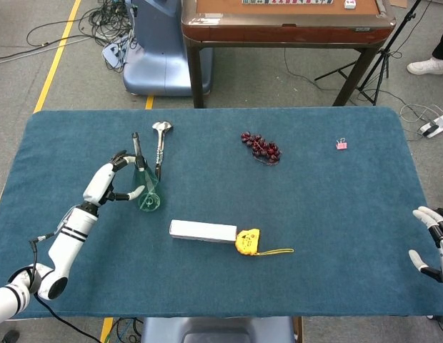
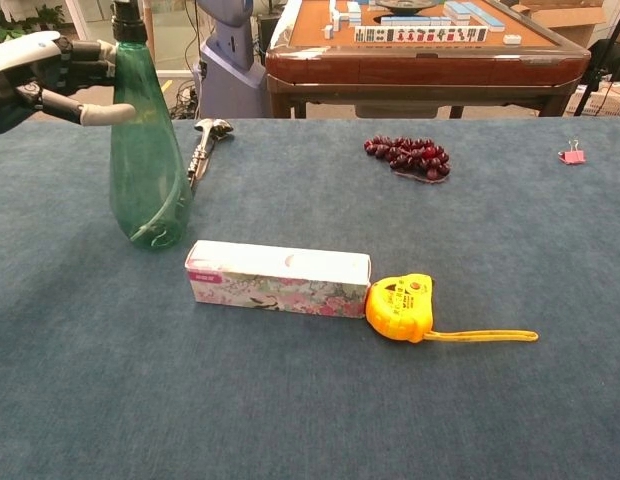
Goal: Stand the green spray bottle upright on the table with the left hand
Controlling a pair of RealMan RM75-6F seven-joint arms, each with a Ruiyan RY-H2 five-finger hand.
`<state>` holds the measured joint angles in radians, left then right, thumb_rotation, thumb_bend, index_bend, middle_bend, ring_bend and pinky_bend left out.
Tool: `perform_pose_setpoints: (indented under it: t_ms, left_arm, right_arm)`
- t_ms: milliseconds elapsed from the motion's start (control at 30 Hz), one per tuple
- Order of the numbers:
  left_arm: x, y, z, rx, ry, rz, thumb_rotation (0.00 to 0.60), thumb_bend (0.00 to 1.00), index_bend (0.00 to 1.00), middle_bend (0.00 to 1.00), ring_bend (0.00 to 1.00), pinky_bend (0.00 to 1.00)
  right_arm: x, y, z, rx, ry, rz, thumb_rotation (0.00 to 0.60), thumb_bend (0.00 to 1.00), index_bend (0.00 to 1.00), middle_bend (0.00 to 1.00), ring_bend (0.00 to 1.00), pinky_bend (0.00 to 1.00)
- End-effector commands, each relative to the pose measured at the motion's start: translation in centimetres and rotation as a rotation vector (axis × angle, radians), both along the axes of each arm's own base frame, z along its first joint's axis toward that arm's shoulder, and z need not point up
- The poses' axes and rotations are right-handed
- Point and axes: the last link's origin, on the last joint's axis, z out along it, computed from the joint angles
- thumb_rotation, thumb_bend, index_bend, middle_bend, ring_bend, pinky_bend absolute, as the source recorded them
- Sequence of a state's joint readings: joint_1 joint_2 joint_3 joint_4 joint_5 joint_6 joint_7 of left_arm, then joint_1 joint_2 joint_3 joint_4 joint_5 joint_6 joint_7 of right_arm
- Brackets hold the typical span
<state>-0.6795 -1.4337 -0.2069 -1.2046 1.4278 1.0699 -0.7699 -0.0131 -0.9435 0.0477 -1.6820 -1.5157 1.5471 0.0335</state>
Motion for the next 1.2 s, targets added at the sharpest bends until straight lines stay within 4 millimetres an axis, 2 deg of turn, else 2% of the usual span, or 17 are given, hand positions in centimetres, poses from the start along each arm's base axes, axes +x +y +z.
perform_pose_setpoints:
  t_ms: [33,400,800,967,1200]
  left_arm:
    - [-0.4,-0.2,0.2,0.003,0.008,-0.001,0.600,0.32,0.28,0.25,0.12,0.00]
    - [-1.5,-0.5,1.2,0.030,0.022,-0.004,0.600,0.32,0.14,0.12,0.04,0.00]
    - [-2.1,-1.3,2.2,0.023,0.035,-0.005,0.600,0.32,0.08,0.09,0.01,0.00]
    - [-3.2,-2.0,3.2,0.028,0.107,0.003,0.600,0.32,0.04,0.06,0.00,0.00]
    - [-5.1,-3.8,4.8,0.108,0.177,0.067,0.600,0.32,0.05,0.06,0.00,0.00]
  right_arm:
    - [0.0,0.0,0.0,0.001,-0.001,0.000,0.600,0.25,0.21,0.20,0.08,0.12]
    - [-0.1,0.1,0.0,-0.004,-0.005,-0.004,0.600,0.25,0.21,0.20,0.08,0.12]
    - [0.0,0.3,0.1,-0.012,-0.005,0.004,0.600,0.25,0.21,0.20,0.08,0.12]
    - [0.0,0.4,0.2,-0.013,-0.006,0.003,0.600,0.25,0.21,0.20,0.08,0.12]
    - [-0.2,0.4,0.1,-0.011,-0.008,0.000,0.600,0.25,0.21,0.20,0.08,0.12]
